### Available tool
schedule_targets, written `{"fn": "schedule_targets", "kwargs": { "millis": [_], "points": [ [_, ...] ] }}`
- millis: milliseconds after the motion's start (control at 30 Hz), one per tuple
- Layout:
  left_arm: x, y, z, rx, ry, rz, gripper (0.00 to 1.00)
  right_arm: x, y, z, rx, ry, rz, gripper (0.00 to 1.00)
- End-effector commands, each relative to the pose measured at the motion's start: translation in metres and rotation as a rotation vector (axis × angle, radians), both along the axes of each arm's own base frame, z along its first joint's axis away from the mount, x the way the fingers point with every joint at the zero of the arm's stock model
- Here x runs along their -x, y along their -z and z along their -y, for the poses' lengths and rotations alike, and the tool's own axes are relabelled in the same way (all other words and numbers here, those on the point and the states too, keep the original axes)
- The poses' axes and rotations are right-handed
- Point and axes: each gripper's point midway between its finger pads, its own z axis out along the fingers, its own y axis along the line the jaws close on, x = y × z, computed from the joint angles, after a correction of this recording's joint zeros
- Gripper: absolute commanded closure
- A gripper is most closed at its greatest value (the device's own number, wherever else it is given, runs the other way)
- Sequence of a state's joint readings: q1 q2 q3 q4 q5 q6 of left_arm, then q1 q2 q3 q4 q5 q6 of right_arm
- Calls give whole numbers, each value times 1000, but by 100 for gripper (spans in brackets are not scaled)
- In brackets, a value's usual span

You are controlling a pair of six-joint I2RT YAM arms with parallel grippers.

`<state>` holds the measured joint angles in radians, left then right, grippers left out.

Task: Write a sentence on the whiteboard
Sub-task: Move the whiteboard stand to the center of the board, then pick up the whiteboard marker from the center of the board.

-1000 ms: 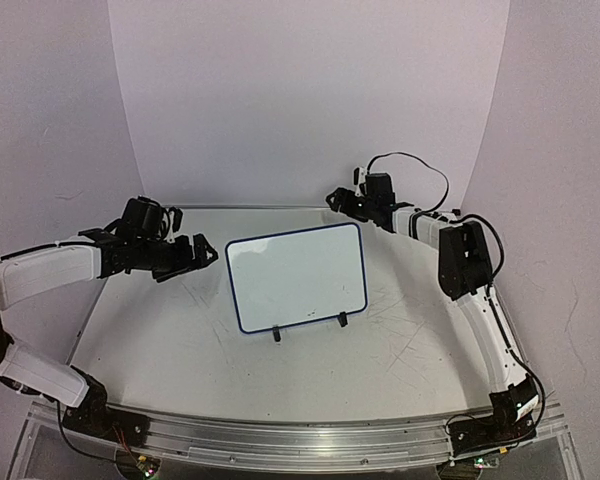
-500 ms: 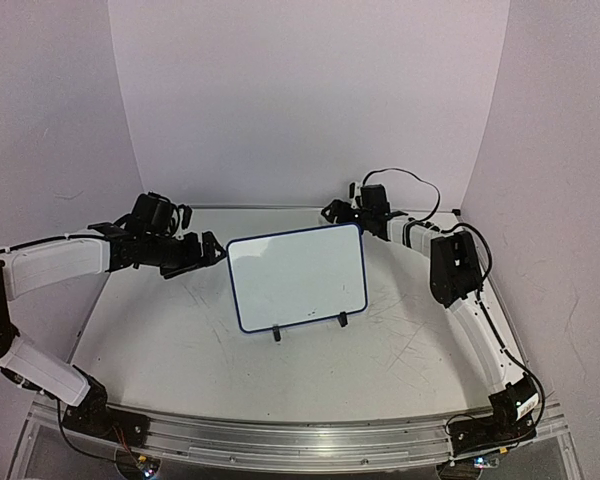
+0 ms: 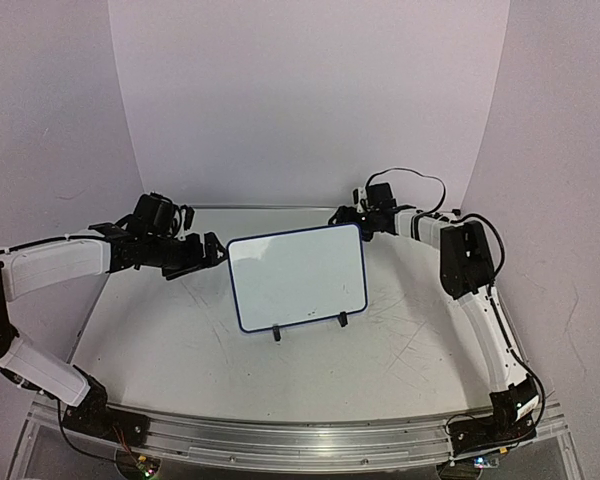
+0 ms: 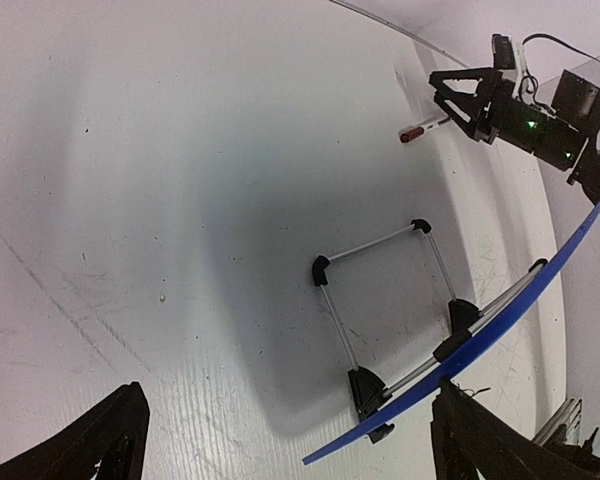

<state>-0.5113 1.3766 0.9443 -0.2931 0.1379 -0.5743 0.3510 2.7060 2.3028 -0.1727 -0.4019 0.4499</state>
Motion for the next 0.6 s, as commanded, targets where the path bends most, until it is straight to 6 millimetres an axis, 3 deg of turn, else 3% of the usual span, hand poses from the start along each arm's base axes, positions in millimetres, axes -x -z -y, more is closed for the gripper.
{"fn": "schedule_targets", "kwargs": {
  "millis": [0,567],
  "points": [
    [-3,-30,5,32,9,63,1,17,-32,13,73,-37,10,20],
    [-5,-29,8,15,30,64,0,91,-9,63,390,-126,-91,23]
  ]
}}
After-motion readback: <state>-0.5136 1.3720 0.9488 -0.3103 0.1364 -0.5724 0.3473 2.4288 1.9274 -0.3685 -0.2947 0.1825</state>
